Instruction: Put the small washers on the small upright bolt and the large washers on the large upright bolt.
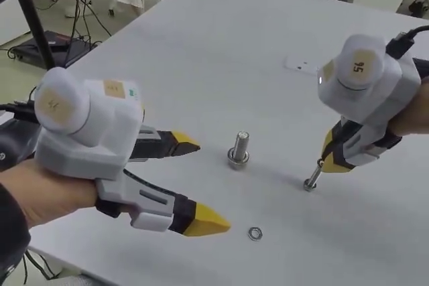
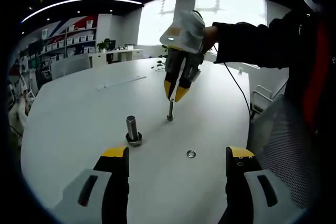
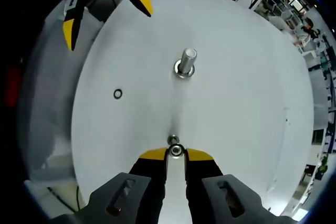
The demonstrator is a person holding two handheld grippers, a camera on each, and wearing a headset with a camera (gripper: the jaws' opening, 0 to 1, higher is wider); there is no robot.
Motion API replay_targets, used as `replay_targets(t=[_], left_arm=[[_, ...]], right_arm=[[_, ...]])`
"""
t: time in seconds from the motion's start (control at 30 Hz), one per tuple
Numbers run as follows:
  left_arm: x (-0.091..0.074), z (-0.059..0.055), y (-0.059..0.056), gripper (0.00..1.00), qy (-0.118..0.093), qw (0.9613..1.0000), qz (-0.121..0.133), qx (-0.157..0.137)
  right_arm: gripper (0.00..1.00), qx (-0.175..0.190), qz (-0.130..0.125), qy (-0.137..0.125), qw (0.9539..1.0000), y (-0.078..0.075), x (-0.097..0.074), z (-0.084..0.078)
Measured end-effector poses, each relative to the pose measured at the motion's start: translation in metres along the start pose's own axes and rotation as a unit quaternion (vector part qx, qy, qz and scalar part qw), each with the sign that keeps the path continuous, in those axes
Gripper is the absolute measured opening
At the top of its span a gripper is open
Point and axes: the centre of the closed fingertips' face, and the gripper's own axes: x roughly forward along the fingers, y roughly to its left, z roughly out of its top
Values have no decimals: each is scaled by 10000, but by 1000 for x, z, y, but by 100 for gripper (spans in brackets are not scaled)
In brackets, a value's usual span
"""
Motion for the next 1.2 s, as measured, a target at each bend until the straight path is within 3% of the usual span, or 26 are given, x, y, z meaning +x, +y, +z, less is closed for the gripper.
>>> replay_targets(t=[0.47,1.2], left_arm=[[-1,-1,0,75,1,10000,0,-17],[0,-4,1,74,63,10000,3,-49]], right_arm=[[14,54,94,11,9999,2,12,-1],[14,145,265,95,9995,6,44,-8]])
